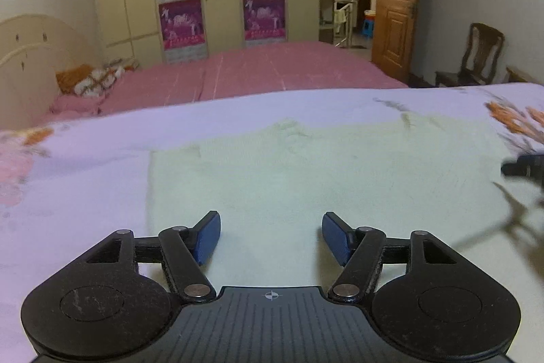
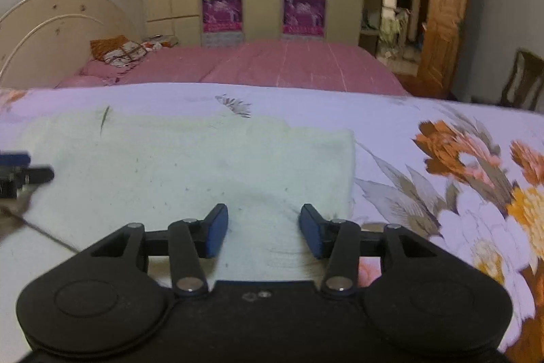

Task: Fold small clothes
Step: 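Move both grippers to the sweater's end and close them on it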

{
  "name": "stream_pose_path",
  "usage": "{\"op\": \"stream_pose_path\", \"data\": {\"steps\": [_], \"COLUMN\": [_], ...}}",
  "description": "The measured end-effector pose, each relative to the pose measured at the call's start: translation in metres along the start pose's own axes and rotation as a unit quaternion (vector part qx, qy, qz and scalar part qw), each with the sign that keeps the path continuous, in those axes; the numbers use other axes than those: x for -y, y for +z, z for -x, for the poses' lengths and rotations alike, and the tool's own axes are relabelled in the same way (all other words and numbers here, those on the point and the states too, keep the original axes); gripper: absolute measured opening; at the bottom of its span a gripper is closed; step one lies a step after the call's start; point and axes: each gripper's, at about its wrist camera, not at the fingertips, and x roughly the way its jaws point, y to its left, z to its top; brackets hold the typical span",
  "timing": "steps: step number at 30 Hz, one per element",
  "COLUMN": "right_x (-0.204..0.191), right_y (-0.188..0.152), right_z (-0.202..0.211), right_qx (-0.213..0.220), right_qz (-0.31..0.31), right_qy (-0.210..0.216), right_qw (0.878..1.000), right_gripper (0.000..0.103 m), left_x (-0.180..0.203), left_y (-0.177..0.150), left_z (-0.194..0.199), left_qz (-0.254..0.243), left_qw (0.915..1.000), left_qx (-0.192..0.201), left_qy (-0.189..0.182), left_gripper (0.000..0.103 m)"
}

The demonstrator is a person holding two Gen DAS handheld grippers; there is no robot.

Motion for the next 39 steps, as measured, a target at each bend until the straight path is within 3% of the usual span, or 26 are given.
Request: {"op": "stream_pose_path", "data": {"steps": [3, 4, 5, 12, 15, 18, 22, 26, 29, 31, 34, 36, 39], "right_x": [0.006, 0.01, 0.014, 0.042, 0.052, 0.063, 0.074, 0.079, 0.077, 0.076, 0.077, 0.076, 0.08], "right_y": [-0.005, -0.01, -0.017, -0.093, -0.127, -0.164, -0.207, -0.235, -0.246, -0.248, -0.252, -0.253, -0.254], "right_z": [0.047, 0.061, 0.075, 0.181, 0.222, 0.257, 0.284, 0.293, 0.289, 0.284, 0.275, 0.271, 0.266], "right_qx": [0.022, 0.019, 0.016, -0.014, -0.032, -0.048, -0.067, -0.084, -0.096, -0.095, -0.101, -0.101, -0.103], "right_qz": [-0.012, -0.019, -0.029, -0.086, -0.121, -0.157, -0.213, -0.272, -0.299, -0.318, -0.351, -0.352, -0.363], "right_qy": [0.01, 0.017, 0.023, 0.041, 0.055, 0.07, 0.106, 0.135, 0.166, 0.18, 0.204, 0.213, 0.221], "right_qw": [1.0, 0.999, 0.999, 0.995, 0.991, 0.984, 0.969, 0.949, 0.935, 0.926, 0.908, 0.906, 0.899], "right_gripper": [0.047, 0.047, 0.047, 0.047, 0.047, 0.048, 0.048, 0.047, 0.047, 0.046, 0.04, 0.038, 0.035], "left_x": [0.004, 0.005, 0.007, 0.004, -0.015, -0.032, -0.061, -0.065, -0.062, -0.065, -0.058, -0.061, -0.065], "left_y": [-0.017, -0.024, -0.033, -0.112, -0.141, -0.167, -0.195, -0.219, -0.23, -0.236, -0.243, -0.248, -0.258], "left_z": [0.046, 0.061, 0.078, 0.195, 0.231, 0.259, 0.28, 0.279, 0.278, 0.274, 0.269, 0.268, 0.267], "left_qz": [0.004, 0.007, 0.009, 0.05, 0.065, 0.095, 0.172, 0.238, 0.265, 0.3, 0.315, 0.334, 0.352], "left_qw": [1.0, 0.9999, 0.9998, 0.9973, 0.9961, 0.9918, 0.9769, 0.9547, 0.9453, 0.93, 0.9236, 0.9154, 0.9087], "left_qx": [-0.007, -0.01, -0.014, -0.053, -0.061, -0.082, -0.102, -0.112, -0.104, -0.101, -0.09, -0.084, -0.081], "left_qy": [0.002, 0.006, 0.007, 0.009, -0.002, -0.023, -0.075, -0.139, -0.159, -0.187, -0.199, -0.209, -0.209], "left_gripper": [0.071, 0.084, 0.088, 0.088, 0.088, 0.072, 0.067, 0.067, 0.067, 0.066, 0.066, 0.066, 0.052]}}
